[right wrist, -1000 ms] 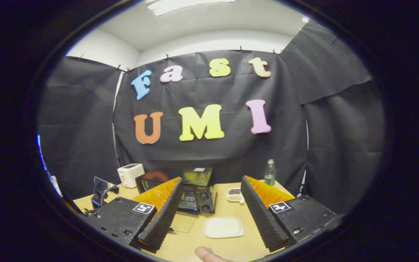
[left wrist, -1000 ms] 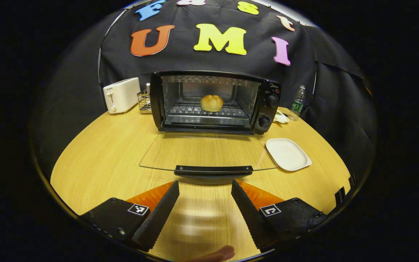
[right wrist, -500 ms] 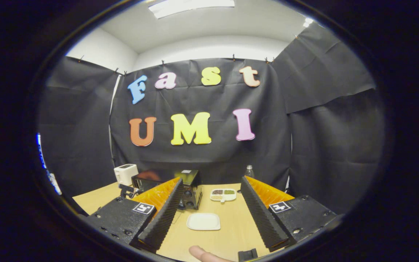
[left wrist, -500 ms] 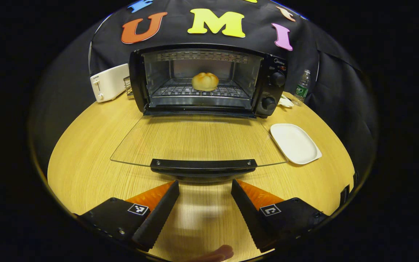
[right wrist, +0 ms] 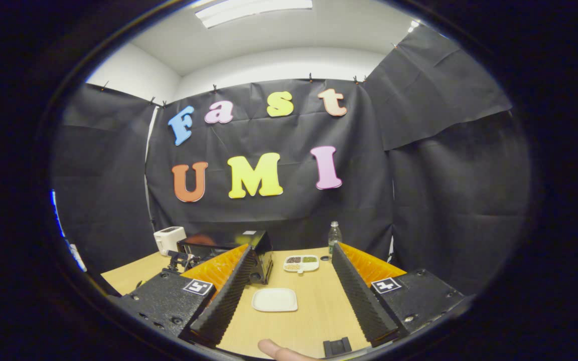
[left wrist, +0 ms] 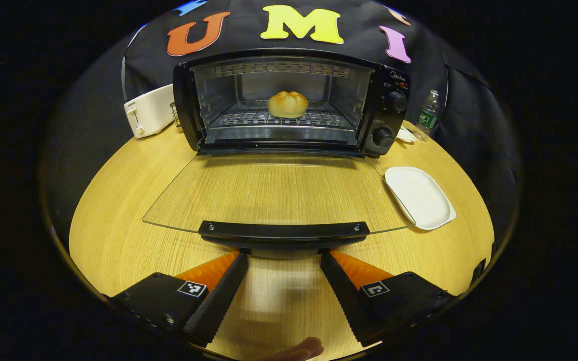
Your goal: Open the electric oven with the left hand, put the food in, and close the electric oven.
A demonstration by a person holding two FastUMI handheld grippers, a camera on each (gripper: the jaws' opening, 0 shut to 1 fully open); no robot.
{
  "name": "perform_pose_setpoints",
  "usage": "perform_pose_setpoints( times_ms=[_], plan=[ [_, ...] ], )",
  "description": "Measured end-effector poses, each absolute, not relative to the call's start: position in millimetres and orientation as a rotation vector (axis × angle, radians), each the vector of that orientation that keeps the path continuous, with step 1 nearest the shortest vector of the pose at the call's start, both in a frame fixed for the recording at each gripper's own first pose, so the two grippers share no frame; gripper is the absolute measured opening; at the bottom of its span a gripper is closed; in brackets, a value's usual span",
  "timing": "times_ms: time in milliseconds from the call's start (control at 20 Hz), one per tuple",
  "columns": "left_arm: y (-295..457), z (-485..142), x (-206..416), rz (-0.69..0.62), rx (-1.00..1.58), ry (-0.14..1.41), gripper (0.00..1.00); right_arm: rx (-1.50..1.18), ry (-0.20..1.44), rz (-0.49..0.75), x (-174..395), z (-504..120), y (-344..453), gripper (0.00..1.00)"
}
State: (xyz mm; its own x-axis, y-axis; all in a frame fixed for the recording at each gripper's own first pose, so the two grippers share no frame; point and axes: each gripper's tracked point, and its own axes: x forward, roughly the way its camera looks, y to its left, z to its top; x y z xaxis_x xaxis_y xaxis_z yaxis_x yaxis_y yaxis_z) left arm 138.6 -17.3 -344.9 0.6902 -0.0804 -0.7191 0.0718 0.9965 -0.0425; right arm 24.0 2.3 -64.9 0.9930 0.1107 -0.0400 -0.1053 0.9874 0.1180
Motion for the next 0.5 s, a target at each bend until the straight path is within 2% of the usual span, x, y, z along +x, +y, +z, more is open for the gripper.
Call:
perform_pose_setpoints(
  times_ms=[250, 300, 350, 450, 500],
  plan=[
    [-18, -334, 143, -0.089, -0.042, 0.777, 0.95, 0.132, 0.069, 0.095, 28, -74, -2, 0.96],
    [-19, -331, 145, -0.092, -0.046, 0.770, 1.00, 0.135, 0.071, 0.098, 29, -75, -2, 0.96],
    [-19, -327, 146, -0.095, -0.052, 0.760, 0.96, 0.138, 0.073, 0.101, 29, -75, -1, 0.96],
    [-18, -318, 150, -0.094, -0.056, 0.739, 0.96, 0.141, 0.076, 0.110, 30, -76, 2, 0.96],
    [-16, -314, 153, -0.086, -0.050, 0.728, 0.88, 0.142, 0.078, 0.115, 31, -76, 4, 0.96]
  ],
)
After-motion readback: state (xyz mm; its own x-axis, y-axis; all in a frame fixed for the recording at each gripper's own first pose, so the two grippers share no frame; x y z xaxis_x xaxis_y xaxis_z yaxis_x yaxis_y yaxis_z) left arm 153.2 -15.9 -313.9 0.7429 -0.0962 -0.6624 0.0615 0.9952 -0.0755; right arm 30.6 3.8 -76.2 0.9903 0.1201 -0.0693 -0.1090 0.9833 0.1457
